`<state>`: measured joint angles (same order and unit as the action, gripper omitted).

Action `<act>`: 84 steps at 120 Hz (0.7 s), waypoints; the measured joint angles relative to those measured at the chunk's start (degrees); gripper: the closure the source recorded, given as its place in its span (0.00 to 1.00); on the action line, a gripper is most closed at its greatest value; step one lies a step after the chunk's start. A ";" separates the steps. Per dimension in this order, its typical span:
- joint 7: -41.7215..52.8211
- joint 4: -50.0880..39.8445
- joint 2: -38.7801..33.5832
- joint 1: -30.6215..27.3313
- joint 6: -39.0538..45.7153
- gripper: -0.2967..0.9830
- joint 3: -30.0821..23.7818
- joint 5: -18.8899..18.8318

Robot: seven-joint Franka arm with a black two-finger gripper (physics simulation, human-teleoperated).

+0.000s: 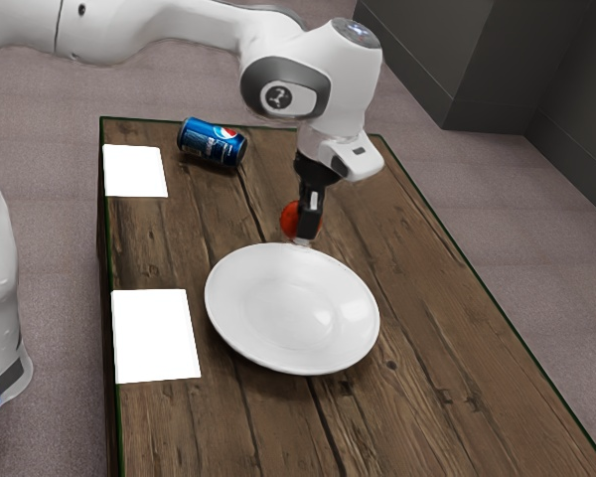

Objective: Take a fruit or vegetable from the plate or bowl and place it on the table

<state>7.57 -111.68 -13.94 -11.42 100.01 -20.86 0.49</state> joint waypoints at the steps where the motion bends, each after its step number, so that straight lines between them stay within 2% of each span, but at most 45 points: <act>1: -0.04 0.07 -0.03 -0.41 -0.15 0.51 0.00 0.01; 48: -1.21 1.06 0.71 -18.46 -3.28 0.51 -0.05 -0.13; 78: -1.52 0.92 2.59 -23.42 -3.88 0.46 -0.05 -0.10; 84: -1.58 0.92 2.62 -23.78 -4.07 0.42 -0.05 -0.03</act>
<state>6.00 -110.76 -11.32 -35.19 95.94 -20.91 0.46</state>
